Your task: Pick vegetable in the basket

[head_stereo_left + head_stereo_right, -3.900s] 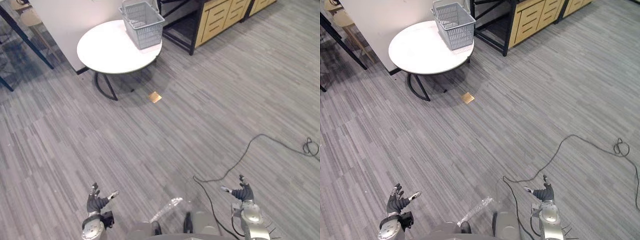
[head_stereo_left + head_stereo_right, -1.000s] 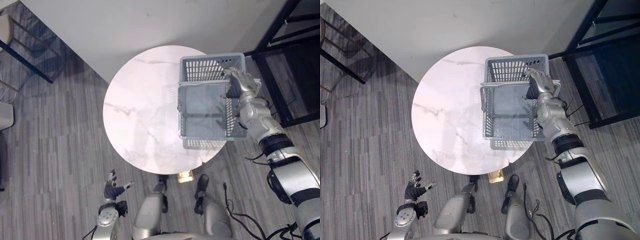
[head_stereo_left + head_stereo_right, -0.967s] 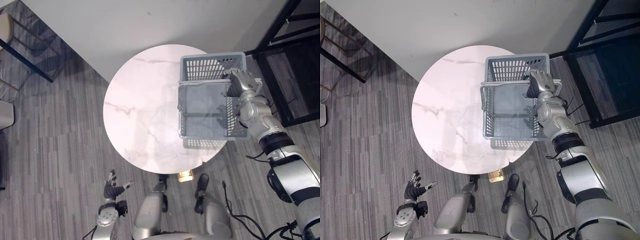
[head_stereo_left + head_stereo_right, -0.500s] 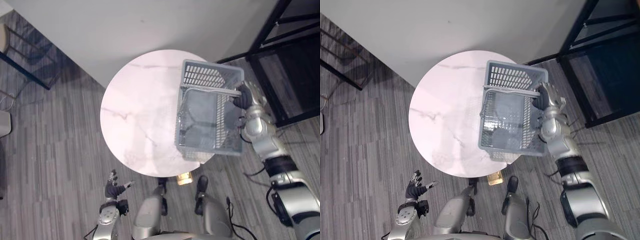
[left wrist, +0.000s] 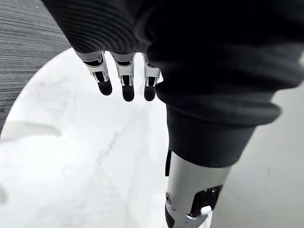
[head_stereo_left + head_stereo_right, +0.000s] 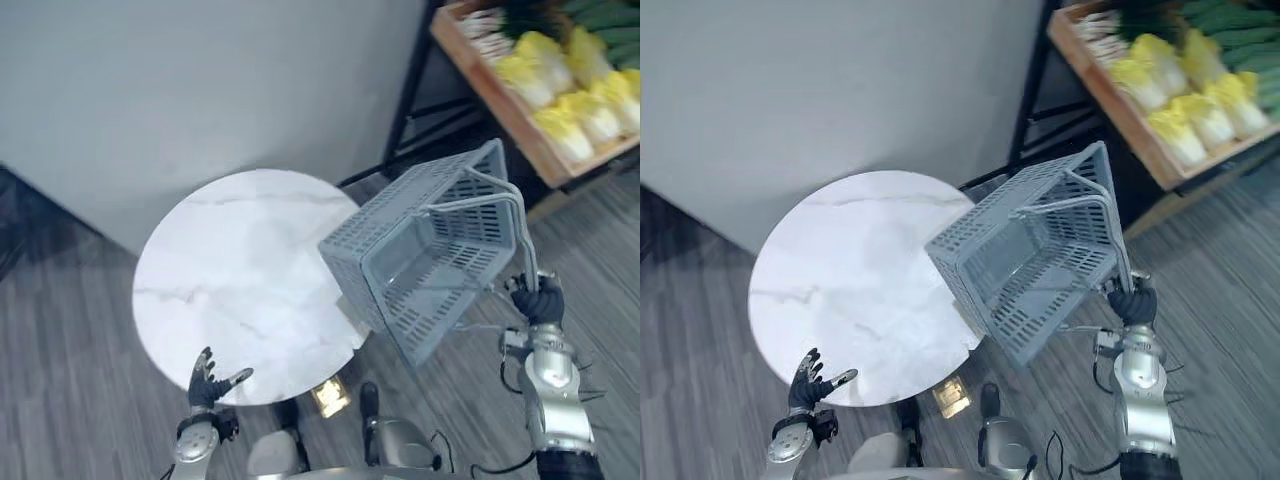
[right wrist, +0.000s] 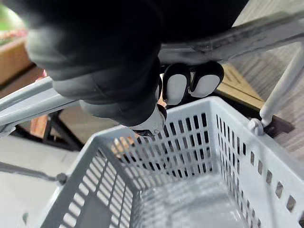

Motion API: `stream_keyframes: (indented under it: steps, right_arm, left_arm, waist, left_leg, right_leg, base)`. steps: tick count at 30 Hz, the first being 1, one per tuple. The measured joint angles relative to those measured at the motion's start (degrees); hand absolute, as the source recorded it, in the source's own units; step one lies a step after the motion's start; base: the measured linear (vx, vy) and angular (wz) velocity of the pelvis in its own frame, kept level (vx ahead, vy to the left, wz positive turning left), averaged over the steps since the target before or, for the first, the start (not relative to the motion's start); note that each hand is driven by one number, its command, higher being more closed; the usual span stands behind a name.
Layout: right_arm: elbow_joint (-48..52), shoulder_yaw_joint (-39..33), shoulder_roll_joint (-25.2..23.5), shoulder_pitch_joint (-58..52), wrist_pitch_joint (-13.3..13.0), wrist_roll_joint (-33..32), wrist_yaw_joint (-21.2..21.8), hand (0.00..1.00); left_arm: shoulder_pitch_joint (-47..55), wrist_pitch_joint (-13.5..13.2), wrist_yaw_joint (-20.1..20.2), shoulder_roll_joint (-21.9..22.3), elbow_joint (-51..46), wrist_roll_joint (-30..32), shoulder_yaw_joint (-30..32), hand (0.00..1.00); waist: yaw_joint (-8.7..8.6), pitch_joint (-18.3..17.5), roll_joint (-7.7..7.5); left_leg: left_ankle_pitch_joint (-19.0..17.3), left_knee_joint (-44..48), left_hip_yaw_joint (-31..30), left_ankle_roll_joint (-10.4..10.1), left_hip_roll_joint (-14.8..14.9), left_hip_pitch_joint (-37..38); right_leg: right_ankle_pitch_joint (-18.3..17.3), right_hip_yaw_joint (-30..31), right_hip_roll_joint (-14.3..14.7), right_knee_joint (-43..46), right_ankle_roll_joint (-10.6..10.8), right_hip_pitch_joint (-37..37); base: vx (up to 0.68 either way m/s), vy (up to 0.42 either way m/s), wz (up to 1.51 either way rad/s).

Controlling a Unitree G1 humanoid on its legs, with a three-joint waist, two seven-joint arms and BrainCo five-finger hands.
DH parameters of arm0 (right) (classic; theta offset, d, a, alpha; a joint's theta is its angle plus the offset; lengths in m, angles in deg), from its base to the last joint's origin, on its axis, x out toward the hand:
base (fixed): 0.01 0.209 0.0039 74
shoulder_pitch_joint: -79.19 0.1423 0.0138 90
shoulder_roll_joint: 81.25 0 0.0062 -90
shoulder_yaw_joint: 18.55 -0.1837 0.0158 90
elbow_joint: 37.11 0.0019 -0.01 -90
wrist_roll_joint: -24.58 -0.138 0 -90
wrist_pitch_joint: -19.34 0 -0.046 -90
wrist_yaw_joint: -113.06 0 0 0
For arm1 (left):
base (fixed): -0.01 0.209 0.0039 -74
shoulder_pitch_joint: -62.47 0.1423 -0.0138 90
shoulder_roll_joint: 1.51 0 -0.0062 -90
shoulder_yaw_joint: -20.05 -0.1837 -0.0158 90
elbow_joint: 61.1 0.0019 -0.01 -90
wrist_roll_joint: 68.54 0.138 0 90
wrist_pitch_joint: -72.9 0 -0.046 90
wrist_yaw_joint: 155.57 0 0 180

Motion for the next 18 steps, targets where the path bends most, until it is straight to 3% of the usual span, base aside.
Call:
stream_keyframes:
  steps: [2,3,4,5,8,9,10,11,13,14,16,18]
  right_arm:
    - [0.35,1.42,-1.5,-0.83,-0.29,-0.57,0.51,1.0]
    - [0.3,1.77,-2.46,-0.85,-0.25,-0.54,0.66,1.0]
    - [0.15,2.18,-3.34,-0.93,-0.26,-0.35,0.96,1.0]
    - [-0.24,2.22,-4.28,-1.95,-0.27,-0.27,1.29,1.0]
    - [-3.19,2.15,-4.95,-4.06,-0.26,0.12,1.09,1.0]
    - [-4.83,1.9,-4.98,-4.41,-0.27,0.22,1.0,1.0]
    - [-6.73,1.33,-4.56,-3.96,-0.25,0.47,0.49,1.0]
    - [-6.87,0.86,-4.92,-3.72,-0.27,0.48,-0.14,1.0]
    - [-7.24,0.67,-5.33,-3.72,-0.27,-0.61,-0.74,1.0]
    - [-7.53,-0.12,-5.39,-3.54,-0.27,-1.2,-1.19,1.0]
    - [-7.66,-1.35,-6.23,-4.27,0.0,-2.19,-1.74,1.0]
    - [-7.54,-2.08,-7.23,-5.54,-0.05,-2.68,-2.64,1.0]
  left_arm:
    - [-0.44,0.01,-0.01,-0.1,-1.81,0.11,0.12,0.0]
    - [-0.46,-0.01,0.0,0.07,-2.77,0.12,0.13,0.0]
    - [-0.39,-0.02,-0.04,-0.26,-3.02,0.14,0.41,0.0]
    - [-0.28,0.14,-0.06,-0.51,-3.01,0.14,1.0,0.0]
    - [0.55,0.14,-0.15,-0.43,-3.59,0.14,2.5,0.0]
    - [0.8,0.14,-0.24,-0.87,-4.03,0.13,2.82,0.0]
    - [0.89,0.16,-0.51,0.12,-4.4,0.09,2.73,0.0]
    - [2.39,-0.03,-0.46,1.83,-5.1,-0.08,2.4,0.0]
    - [2.23,-0.05,-0.43,3.51,-5.14,-1.12,2.11,0.0]
    - [2.03,-0.03,-0.45,4.87,-5.19,-1.79,2.03,0.0]
    - [2.56,-0.07,-1.13,5.52,-5.49,-2.71,1.39,0.0]
    - [2.88,-0.04,-1.4,5.36,-5.94,-3.04,0.38,0.0]
  waist:
    - [-0.49,0.34,-1.33]
    - [-0.76,0.33,-1.34]
    - [-0.55,0.44,-0.83]
    - [-0.71,0.33,-1.42]
    - [-0.13,-0.63,-2.91]
    - [0.58,-1.03,-3.72]
    - [2.02,-1.13,-2.33]
    - [2.95,-1.42,-0.12]
    - [3.37,-1.19,0.22]
    - [3.19,-0.4,1.61]
    - [2.04,-0.1,2.15]
    - [1.38,-0.37,1.42]
  left_leg:
    - [-1.22,3.9,0.6,1.42,-0.26,-2.0]
    - [-2.03,6.21,0.85,2.54,0.77,-3.57]
    - [-2.33,7.31,1.5,2.98,2.1,-4.5]
    - [-2.45,8.6,0.61,3.15,1.83,-4.79]
    - [-3.18,11.86,-1.28,3.16,0.7,-5.73]
    - [-3.79,14.27,-1.62,2.57,0.3,-7.39]
    - [-3.88,15.57,-1.63,2.45,1.72,-9.47]
    - [-2.91,15.63,-0.87,1.54,3.88,-11.07]
    - [-2.44,17.29,-0.26,1.04,4.88,-13.93]
    - [-1.53,17.26,-0.89,0.67,6.01,-14.44]
    - [0.68,16.67,-2.67,-0.58,6.71,-14.46]
    - [2.53,15.06,-5.74,-2.66,6.39,-14.02]
  right_leg:
    - [-0.05,0.19,-0.39,1.02,0.85,-1.47]
    - [-3.09,-3.68,-1.57,1.39,0.9,-1.86]
    - [-7.18,-8.4,-3.73,12.09,-2.27,-5.34]
    - [-10.87,-11.07,-6.58,27.49,-3.03,-7.63]
    - [-13.78,-10.94,-10.68,42.03,-0.69,-4.73]
    - [-14.44,-10.45,-10.53,39.18,1.67,-3.54]
    - [-15.51,-10.78,-8.29,33.48,3.07,-2.4]
    - [-16.63,-11.05,-5.52,23.76,2.36,1.12]
    - [-17.29,-11.35,-4.39,16.32,0.76,2.25]
    - [-15.94,-11.65,-3.03,14.97,-0.37,2.55]
    - [-15.62,-12.61,-2.29,15.2,-1.25,2.61]
    - [-15.71,-13.06,-3.08,15.97,-3.12,1.22]
  base:
    - [-0.08,0.015,-0.24]
    - [-0.09,-0.039,-0.06]
    - [-0.1,-0.063,0.14]
    - [-0.06,-0.07,0.26]
    - [-0.05,-0.098,0.41]
    - [-0.13,-0.149,0.06]
    - [-0.14,-0.132,-0.41]
    - [-0.13,-0.096,-0.49]
    - [-0.18,-0.115,-0.34]
    - [-0.22,-0.085,-0.15]
    - [-0.26,-0.072,0.17]
    - [-0.25,-0.064,0.07]
